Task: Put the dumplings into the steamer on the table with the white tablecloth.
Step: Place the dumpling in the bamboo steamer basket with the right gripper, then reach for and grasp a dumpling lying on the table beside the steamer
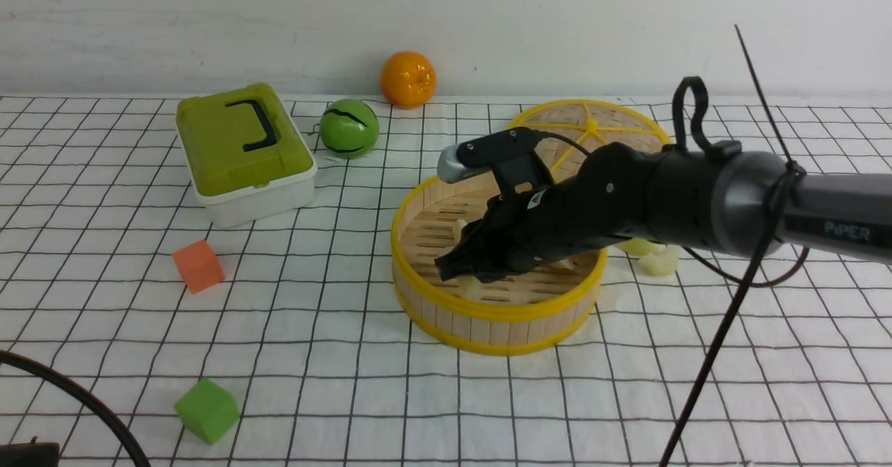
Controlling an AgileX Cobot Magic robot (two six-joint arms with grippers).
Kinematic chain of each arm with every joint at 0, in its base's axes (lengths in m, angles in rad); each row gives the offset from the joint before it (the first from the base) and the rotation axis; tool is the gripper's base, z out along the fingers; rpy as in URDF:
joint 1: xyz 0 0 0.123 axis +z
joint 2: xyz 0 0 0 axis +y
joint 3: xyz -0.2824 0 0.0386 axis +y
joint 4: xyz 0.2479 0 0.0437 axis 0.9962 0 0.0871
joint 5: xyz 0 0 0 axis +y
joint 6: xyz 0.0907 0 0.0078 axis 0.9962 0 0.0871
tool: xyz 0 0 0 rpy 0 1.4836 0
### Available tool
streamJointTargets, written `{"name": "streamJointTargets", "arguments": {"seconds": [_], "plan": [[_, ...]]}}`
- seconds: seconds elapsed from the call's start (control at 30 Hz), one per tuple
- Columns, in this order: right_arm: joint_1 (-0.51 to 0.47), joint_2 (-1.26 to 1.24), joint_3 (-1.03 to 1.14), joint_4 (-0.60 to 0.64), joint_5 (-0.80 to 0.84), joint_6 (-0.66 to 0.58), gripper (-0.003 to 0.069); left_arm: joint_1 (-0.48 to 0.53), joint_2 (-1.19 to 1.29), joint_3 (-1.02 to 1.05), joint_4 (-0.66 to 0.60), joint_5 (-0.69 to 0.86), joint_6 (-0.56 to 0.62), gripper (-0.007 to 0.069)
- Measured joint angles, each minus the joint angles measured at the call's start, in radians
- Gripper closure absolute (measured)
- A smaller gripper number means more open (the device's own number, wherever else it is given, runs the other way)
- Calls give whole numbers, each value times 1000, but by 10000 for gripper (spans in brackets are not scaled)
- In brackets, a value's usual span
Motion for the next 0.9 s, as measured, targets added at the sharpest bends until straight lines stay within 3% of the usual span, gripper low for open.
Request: {"name": "streamJointTargets", "arguments": {"seconds": [0.1, 0.23, 0.37, 0.47, 0.6, 0.7, 0.9], "plan": [[0, 4, 0, 3, -10, 2, 454, 0, 0, 0, 0, -3, 0, 631], [-1, -6, -1, 15, -9, 5, 256, 0, 0, 0, 1, -15, 0, 629], [-20, -57, -1, 13, 20, 5, 156, 0, 0, 0, 2, -14, 0, 629], [-47, -95, -3, -11, 44, 5, 137, 0, 0, 0, 2, -15, 0, 627], [-162, -185, -36, -126, 116, 5, 133, 0, 0, 0, 3, -21, 0, 627], [-293, -209, -60, -268, 149, -14, 163, 0, 0, 16, 3, -60, 0, 626], [-386, -84, -61, -383, 216, -128, 237, 0, 0, 63, 4, -128, 0, 624]]}}
